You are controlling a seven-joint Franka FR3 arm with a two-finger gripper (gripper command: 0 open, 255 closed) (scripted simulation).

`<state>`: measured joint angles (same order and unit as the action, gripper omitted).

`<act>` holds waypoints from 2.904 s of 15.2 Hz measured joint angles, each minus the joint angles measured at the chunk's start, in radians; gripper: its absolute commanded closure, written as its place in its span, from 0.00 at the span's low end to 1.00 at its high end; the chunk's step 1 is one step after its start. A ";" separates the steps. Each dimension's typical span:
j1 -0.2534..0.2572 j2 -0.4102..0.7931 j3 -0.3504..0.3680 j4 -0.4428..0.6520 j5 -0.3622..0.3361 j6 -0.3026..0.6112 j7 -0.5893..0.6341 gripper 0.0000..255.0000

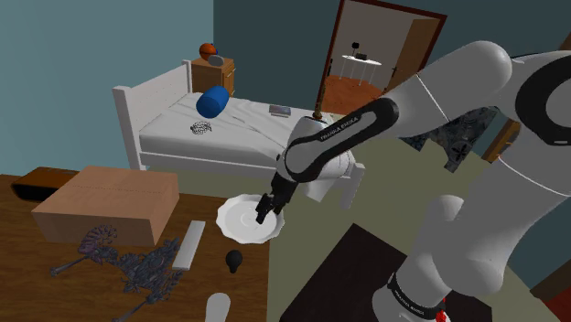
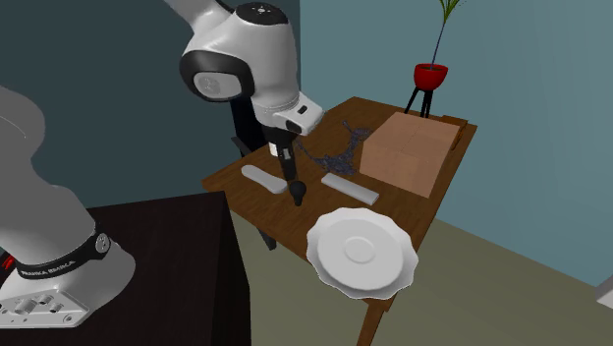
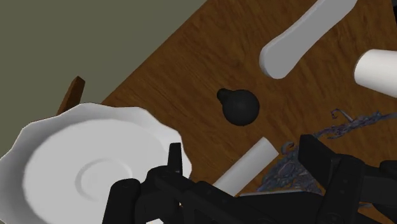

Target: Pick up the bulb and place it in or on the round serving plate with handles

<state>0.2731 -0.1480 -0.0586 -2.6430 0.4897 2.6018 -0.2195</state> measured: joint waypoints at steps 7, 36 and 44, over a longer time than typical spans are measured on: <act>0.059 0.302 0.050 0.129 0.379 0.144 -0.287 0.00; 0.019 0.632 0.193 0.338 0.717 0.257 -0.572 1.00; 0.048 0.542 0.156 0.293 0.629 0.219 -0.470 1.00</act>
<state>0.3212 0.3935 0.0973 -2.3498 1.1183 2.8205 -0.6893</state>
